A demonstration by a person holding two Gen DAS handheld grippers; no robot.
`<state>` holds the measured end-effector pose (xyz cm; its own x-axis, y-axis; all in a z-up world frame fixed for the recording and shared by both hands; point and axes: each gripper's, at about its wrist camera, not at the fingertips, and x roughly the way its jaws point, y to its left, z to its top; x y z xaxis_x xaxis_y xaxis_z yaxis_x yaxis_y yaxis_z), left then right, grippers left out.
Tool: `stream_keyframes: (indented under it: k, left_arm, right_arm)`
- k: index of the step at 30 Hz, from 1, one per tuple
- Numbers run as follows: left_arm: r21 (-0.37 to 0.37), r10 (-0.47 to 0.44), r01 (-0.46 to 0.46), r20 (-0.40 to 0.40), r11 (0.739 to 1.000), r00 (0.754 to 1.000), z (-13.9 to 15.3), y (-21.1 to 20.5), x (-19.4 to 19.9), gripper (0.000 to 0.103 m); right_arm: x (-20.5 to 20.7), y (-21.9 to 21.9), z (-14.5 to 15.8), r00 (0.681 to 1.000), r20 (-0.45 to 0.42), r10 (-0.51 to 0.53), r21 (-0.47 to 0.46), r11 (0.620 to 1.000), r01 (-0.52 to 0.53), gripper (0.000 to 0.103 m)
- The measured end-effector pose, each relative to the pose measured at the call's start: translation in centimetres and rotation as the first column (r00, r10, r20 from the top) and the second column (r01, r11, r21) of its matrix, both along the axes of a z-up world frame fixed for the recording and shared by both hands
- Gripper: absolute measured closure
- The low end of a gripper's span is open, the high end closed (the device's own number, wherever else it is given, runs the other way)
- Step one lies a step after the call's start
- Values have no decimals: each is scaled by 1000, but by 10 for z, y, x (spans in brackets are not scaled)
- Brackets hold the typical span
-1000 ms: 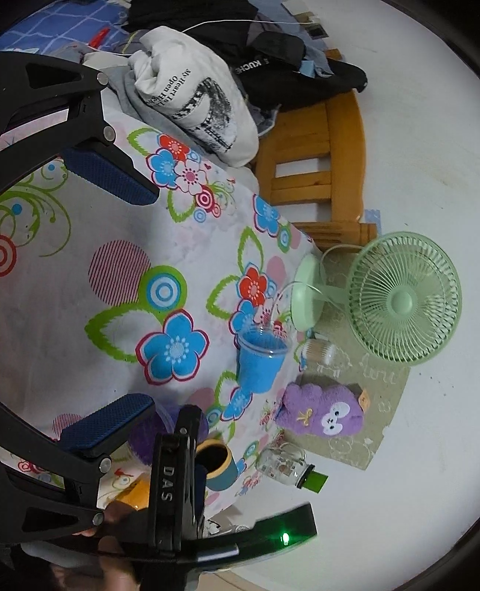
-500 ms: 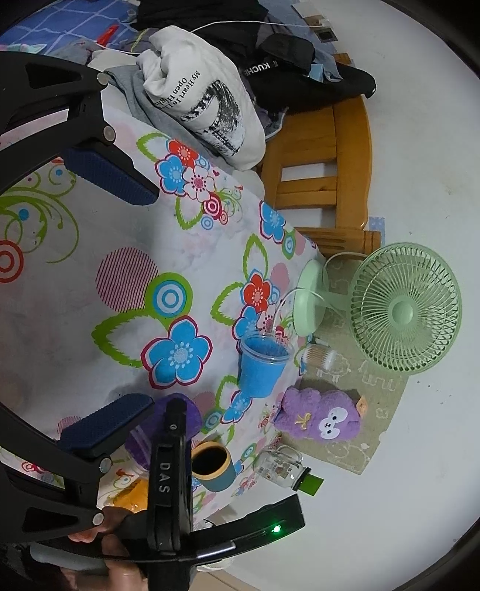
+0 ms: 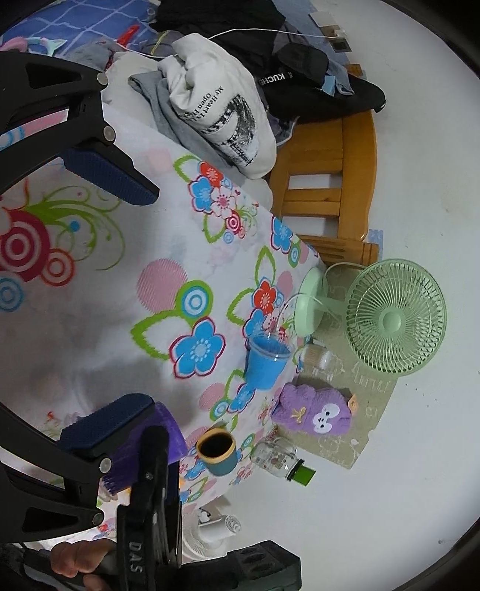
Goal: Flip cup upside down
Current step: 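Lift the purple cup with the right tool toward the left tool, then close the left tool on the purple cup while the right tool opens and releases it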
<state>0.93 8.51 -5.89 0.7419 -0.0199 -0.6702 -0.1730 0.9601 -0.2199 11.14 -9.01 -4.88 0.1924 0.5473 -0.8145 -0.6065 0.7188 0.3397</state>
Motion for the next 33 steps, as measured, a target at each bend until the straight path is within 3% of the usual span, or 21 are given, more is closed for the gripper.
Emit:
stream_keyframes:
  k: [6,10,13,15,18,23,27,33]
  left_arm:
    - [0,-17,17,16,1000,1000,4,-9,-17,0]
    - [-10,-35,35,-6,999,999,-1,-17,-18,0]
    - [-32,-55,55,-27,998,998,-6,-23,-16,0]
    - [-37,-66,65,-33,997,997,-6,-27,-13,0]
    - [-34,-75,74,-34,997,997,-3,-32,-9,0]
    - [-62,-121,118,-44,991,992,2,-47,6,0]
    - [-90,-180,174,-65,981,982,3,-74,21,0]
    - [-110,-251,238,-128,965,960,-8,-116,41,0]
  right_arm:
    - [-27,-12,-5,998,-52,29,0,1000,-29,45]
    - [-24,-21,-37,989,-144,-29,-16,1000,27,42]
    - [-20,-28,-53,976,-204,-77,-6,997,77,19]
    - [-19,-33,-52,974,-209,-90,10,995,95,15]
    - [-16,-43,-41,978,-178,-110,26,993,117,15]
    - [-19,-67,-18,986,-41,-162,-15,987,162,15]
    - [-23,-94,-10,969,105,-225,-106,966,236,15]
    - [-17,-132,-13,945,163,-284,-143,941,307,15]
